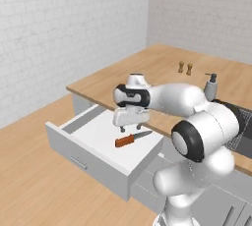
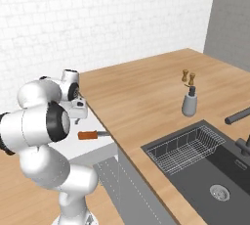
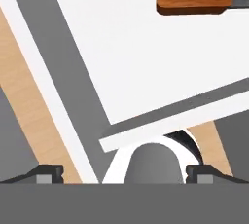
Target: Pick up the knife from the drawer and place it on the cutting board. Then place the meat from the plate to the cutting board.
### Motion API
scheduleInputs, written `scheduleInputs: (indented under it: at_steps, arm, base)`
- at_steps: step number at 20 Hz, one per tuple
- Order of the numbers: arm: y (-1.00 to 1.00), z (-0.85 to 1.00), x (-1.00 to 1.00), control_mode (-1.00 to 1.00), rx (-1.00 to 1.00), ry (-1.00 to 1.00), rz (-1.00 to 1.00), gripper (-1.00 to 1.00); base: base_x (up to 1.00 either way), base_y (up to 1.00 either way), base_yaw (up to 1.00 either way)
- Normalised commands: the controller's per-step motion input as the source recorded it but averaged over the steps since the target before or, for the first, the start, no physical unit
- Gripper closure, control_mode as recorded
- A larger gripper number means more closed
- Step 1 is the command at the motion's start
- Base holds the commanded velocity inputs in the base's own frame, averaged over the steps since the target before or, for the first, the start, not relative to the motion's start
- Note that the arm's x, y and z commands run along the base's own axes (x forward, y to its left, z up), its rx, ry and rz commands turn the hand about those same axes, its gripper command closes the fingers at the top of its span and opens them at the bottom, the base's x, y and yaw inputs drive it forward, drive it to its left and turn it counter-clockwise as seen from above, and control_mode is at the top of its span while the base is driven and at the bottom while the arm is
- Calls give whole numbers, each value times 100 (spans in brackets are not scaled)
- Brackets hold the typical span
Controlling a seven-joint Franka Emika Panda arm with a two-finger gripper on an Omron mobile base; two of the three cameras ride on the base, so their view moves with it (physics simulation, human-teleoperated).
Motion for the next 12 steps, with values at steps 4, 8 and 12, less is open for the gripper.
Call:
scheduleInputs:
  at_steps: [4, 8, 12]
  arm:
    - [57, -83, 29, -100, 2, 16, -1, -100]
    - [51, -93, 9, -100, 1, 5, -3, -100]
    - [25, -69, 0, -100, 5, 0, -6, -100]
  base:
    - [0, 0, 0]
    - [0, 0, 0]
    - [0, 0, 0]
